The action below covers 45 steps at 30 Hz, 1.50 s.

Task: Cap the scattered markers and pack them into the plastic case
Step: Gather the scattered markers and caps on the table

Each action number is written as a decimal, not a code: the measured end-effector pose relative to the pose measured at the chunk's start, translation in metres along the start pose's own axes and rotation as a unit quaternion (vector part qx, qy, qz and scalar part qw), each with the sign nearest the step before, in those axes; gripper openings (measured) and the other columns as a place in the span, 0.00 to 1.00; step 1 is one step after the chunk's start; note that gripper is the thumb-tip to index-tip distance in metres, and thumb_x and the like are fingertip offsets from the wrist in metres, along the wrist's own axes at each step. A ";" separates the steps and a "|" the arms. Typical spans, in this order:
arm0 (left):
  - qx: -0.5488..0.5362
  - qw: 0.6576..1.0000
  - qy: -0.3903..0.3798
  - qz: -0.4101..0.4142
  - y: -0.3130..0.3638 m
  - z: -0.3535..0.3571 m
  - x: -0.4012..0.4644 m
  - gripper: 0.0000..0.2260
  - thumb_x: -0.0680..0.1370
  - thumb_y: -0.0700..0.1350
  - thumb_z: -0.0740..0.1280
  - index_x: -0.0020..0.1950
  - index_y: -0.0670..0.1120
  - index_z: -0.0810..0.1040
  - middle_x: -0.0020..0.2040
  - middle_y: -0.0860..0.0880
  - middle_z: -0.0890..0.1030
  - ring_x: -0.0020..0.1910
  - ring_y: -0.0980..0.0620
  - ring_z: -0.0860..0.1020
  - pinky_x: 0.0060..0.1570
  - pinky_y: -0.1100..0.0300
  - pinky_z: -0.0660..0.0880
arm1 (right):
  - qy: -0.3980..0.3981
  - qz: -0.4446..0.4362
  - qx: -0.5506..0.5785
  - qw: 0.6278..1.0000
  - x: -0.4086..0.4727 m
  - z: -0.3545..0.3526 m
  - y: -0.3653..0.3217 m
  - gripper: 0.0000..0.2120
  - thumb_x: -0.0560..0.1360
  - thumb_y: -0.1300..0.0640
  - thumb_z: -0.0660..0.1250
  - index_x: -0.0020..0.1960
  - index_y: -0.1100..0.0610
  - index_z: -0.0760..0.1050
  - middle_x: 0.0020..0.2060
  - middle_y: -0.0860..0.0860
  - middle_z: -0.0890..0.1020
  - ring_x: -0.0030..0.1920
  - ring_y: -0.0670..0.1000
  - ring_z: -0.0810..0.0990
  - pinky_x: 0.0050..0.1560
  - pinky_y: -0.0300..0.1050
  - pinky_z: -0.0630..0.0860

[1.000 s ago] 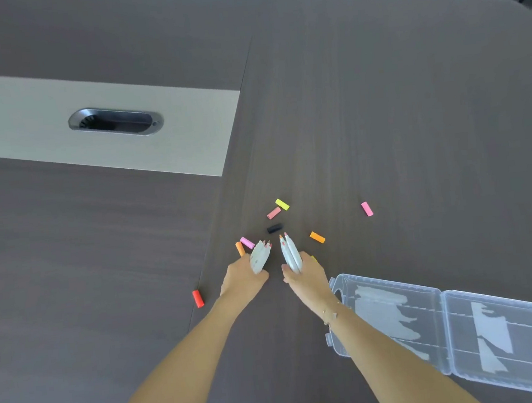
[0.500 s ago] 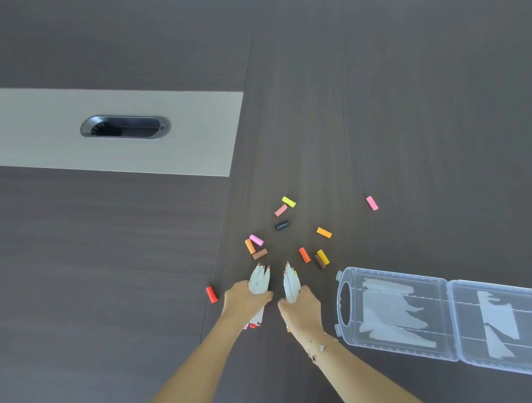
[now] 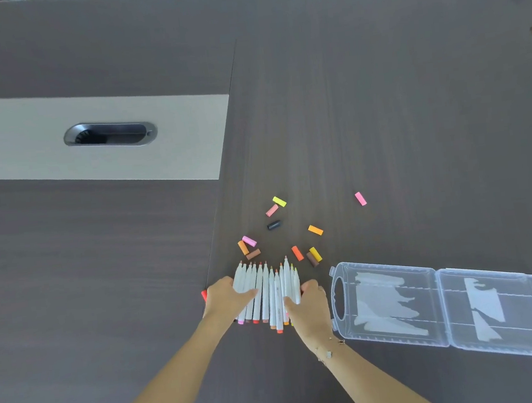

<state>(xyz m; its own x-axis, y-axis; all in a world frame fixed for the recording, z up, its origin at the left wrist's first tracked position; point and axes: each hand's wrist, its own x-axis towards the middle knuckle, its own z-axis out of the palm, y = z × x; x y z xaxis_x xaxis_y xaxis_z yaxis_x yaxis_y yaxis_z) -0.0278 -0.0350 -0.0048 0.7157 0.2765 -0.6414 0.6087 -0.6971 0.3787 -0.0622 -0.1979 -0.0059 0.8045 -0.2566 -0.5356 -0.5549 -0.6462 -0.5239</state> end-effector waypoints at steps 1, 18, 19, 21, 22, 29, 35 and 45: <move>0.001 1.000 0.002 0.001 -0.002 -0.001 0.001 0.17 0.70 0.57 0.72 0.46 0.45 0.73 0.41 0.50 0.77 0.41 0.54 0.76 0.36 0.63 0.72 | 0.006 -0.009 -0.011 1.000 -0.001 -0.001 0.002 0.15 0.77 0.51 0.64 0.59 0.56 0.66 0.55 0.52 0.74 0.53 0.49 0.76 0.54 0.39 0.78; -0.057 0.996 0.071 0.005 -0.016 -0.015 -0.007 0.06 0.76 0.45 0.66 0.46 0.43 0.75 0.43 0.46 0.79 0.36 0.53 0.76 0.28 0.65 0.71 | -0.024 -0.134 -0.122 0.983 0.000 -0.014 0.013 0.16 0.78 0.44 0.61 0.60 0.52 0.69 0.55 0.46 0.73 0.50 0.44 0.74 0.48 0.25 0.70; -0.059 0.996 0.070 0.009 -0.017 -0.017 -0.006 0.05 0.77 0.44 0.66 0.46 0.43 0.75 0.43 0.47 0.79 0.35 0.55 0.76 0.27 0.67 0.69 | -0.033 -0.148 -0.125 0.981 0.002 -0.016 0.013 0.15 0.78 0.45 0.61 0.60 0.52 0.70 0.54 0.46 0.73 0.48 0.43 0.73 0.45 0.23 0.69; -0.051 0.997 0.060 0.019 -0.019 -0.018 -0.007 0.03 0.77 0.44 0.66 0.45 0.45 0.75 0.43 0.48 0.79 0.35 0.57 0.76 0.27 0.68 0.67 | -0.059 -0.174 -0.133 0.974 0.004 -0.018 0.013 0.13 0.78 0.46 0.61 0.58 0.53 0.70 0.54 0.46 0.74 0.46 0.42 0.73 0.39 0.21 0.66; -0.045 0.997 0.055 0.023 -0.020 -0.018 -0.007 0.03 0.77 0.44 0.65 0.45 0.45 0.75 0.43 0.48 0.79 0.35 0.57 0.76 0.27 0.69 0.67 | -0.071 -0.180 -0.134 0.972 0.004 -0.017 0.012 0.13 0.78 0.47 0.61 0.58 0.53 0.70 0.54 0.46 0.75 0.46 0.43 0.74 0.38 0.21 0.67; 0.007 0.992 0.122 0.013 -0.026 -0.019 -0.007 0.05 0.77 0.40 0.60 0.42 0.41 0.71 0.40 0.45 0.75 0.32 0.50 0.73 0.31 0.56 0.71 | -0.093 -0.192 -0.118 0.970 0.006 -0.016 0.003 0.11 0.78 0.46 0.61 0.55 0.53 0.71 0.50 0.45 0.74 0.47 0.43 0.77 0.44 0.25 0.72; 0.034 0.983 0.170 -0.058 -0.053 -0.035 -0.014 0.08 0.78 0.45 0.61 0.48 0.41 0.65 0.42 0.45 0.70 0.35 0.44 0.73 0.32 0.56 0.68 | 0.110 -0.170 -0.055 0.978 0.073 -0.088 -0.006 0.05 0.77 0.57 0.61 0.44 0.55 0.73 0.43 0.51 0.75 0.45 0.51 0.75 0.41 0.42 0.72; 0.113 0.986 0.118 -0.040 -0.042 -0.008 -0.006 0.12 0.80 0.52 0.58 0.51 0.43 0.64 0.44 0.46 0.74 0.36 0.46 0.77 0.31 0.57 0.74 | 0.141 -0.089 -0.231 0.958 0.167 -0.155 0.001 0.17 0.79 0.58 0.61 0.64 0.65 0.68 0.58 0.63 0.71 0.57 0.63 0.72 0.46 0.55 0.76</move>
<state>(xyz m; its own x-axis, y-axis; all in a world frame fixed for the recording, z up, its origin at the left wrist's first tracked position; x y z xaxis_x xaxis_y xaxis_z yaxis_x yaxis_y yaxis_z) -0.0548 -0.0022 -0.0115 0.7439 0.4644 -0.4806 0.5940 -0.7889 0.1572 0.1038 -0.3530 0.0069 0.9393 -0.2544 -0.2302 -0.3025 -0.9306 -0.2062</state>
